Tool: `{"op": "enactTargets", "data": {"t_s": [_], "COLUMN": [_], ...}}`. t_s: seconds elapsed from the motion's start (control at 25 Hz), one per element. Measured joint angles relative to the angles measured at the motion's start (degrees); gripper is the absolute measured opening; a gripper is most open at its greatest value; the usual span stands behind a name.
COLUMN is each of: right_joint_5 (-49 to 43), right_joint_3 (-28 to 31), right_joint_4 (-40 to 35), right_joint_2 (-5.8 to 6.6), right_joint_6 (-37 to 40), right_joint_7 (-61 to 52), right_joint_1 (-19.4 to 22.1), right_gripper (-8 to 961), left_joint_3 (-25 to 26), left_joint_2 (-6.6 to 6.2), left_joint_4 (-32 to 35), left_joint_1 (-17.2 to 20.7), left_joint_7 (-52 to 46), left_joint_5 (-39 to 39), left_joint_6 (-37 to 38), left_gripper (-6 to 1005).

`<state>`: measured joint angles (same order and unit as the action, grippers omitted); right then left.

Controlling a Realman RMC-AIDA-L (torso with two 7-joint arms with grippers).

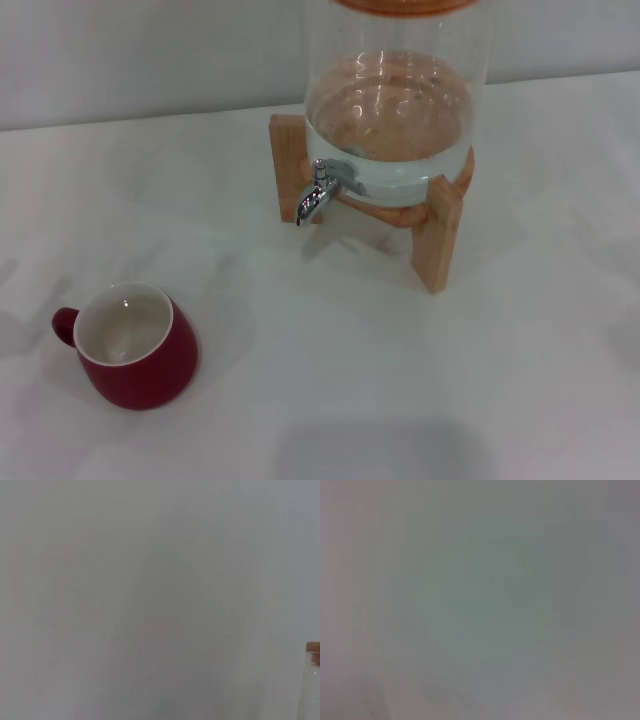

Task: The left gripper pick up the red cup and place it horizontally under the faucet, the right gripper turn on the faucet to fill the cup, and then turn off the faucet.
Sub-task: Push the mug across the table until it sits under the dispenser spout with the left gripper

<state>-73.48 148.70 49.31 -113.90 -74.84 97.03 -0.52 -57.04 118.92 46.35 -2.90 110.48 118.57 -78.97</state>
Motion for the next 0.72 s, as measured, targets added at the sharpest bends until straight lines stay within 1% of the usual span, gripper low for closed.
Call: {"op": "enactTargets", "data": {"t_s": [0.72], "right_joint_5": [0.1], "right_joint_3": [0.0], "right_joint_4": [0.0], "right_joint_2": [-0.05], "right_joint_6": [-1.1], "right_joint_7": [0.07], "right_joint_1": [-0.06], "right_gripper": [722], "left_joint_3": [1.17], "left_joint_2": [0.17], "left_joint_4": [-0.44], "left_joint_1": [0.0], "left_joint_7": [-0.36], "left_joint_5": [-0.18], "left_joint_6": [-0.24], "left_gripper": [829]}}
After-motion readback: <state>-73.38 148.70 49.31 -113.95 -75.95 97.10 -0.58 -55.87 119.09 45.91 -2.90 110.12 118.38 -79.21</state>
